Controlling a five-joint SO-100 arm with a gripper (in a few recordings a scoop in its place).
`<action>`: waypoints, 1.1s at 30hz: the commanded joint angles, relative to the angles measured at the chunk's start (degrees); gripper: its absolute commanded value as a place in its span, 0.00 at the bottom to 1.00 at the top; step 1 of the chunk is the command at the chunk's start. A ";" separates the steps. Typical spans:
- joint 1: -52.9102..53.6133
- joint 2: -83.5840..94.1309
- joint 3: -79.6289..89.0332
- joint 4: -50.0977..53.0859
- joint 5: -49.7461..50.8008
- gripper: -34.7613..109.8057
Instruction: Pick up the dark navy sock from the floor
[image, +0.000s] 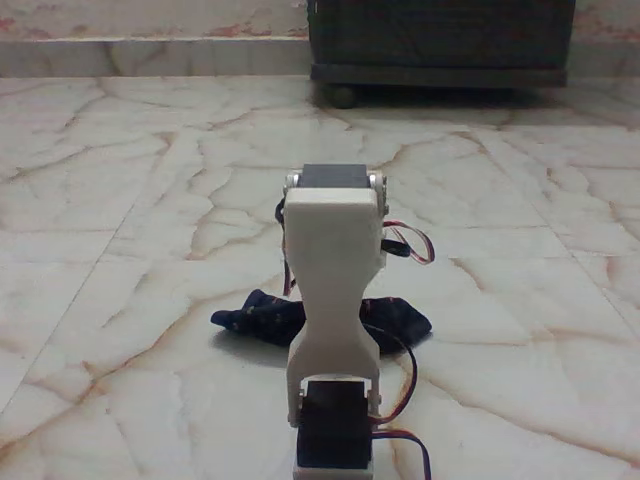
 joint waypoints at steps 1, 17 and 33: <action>0.53 -2.37 -5.80 1.23 2.90 0.24; 0.70 -30.85 -49.48 38.50 41.22 0.32; -0.79 -60.73 -90.09 62.49 56.78 0.31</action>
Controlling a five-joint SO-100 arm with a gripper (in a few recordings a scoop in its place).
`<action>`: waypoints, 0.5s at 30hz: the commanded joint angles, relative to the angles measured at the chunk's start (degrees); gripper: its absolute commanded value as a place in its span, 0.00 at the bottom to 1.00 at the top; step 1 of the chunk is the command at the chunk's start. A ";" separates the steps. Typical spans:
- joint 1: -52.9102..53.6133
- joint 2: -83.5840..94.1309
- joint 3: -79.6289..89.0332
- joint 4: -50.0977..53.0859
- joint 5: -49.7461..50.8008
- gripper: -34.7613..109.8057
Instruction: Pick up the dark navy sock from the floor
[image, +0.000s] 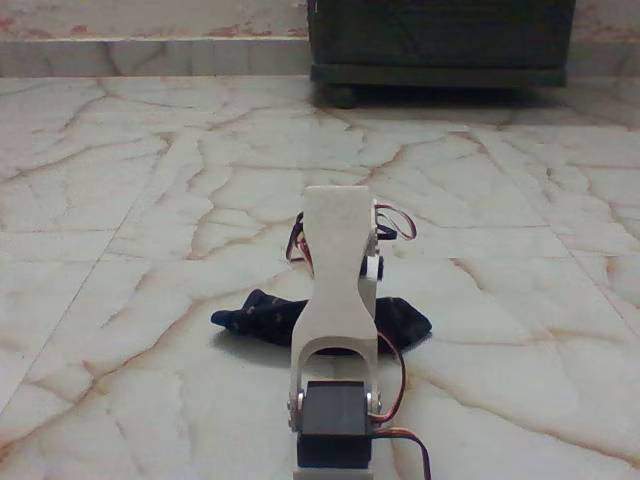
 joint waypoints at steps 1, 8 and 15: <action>-0.35 -5.98 -13.97 2.37 0.79 0.31; -0.18 -15.03 -26.28 5.10 1.14 0.30; 0.26 -21.27 -33.93 6.59 0.70 0.28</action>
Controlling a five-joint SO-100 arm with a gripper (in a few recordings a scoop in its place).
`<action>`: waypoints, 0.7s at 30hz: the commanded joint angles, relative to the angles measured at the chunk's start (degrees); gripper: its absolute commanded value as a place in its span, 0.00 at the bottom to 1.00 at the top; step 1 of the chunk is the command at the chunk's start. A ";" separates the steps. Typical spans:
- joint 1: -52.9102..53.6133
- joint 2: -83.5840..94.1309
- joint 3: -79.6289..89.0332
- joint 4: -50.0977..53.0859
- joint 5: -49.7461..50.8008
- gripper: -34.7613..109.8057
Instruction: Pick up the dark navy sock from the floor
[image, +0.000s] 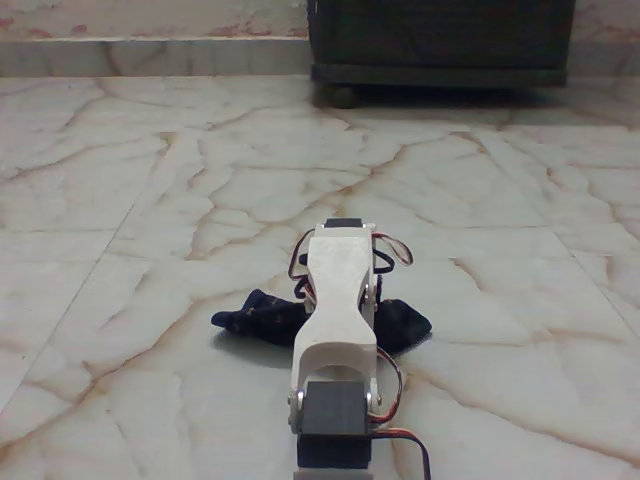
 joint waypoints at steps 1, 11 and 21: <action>0.35 0.97 -2.46 -0.97 0.09 0.27; 1.41 2.46 -1.58 -1.14 -2.11 0.24; 3.25 28.56 34.10 -16.17 -9.58 0.24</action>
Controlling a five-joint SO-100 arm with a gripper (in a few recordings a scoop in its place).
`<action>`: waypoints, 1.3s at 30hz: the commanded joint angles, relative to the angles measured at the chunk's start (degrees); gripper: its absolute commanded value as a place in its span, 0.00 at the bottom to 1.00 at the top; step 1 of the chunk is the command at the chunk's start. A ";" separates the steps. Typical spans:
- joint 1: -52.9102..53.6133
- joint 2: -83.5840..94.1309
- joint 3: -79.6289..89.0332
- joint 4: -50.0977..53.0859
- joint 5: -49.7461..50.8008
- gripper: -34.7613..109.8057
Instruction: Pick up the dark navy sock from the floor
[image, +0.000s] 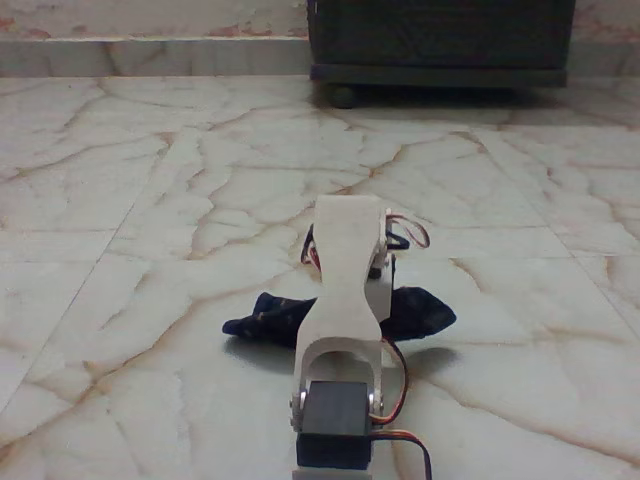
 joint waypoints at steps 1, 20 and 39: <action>0.53 7.91 4.22 -1.05 -2.11 0.24; -0.70 50.10 66.97 -37.27 -17.14 0.24; 1.32 78.31 97.38 -63.46 -39.55 0.24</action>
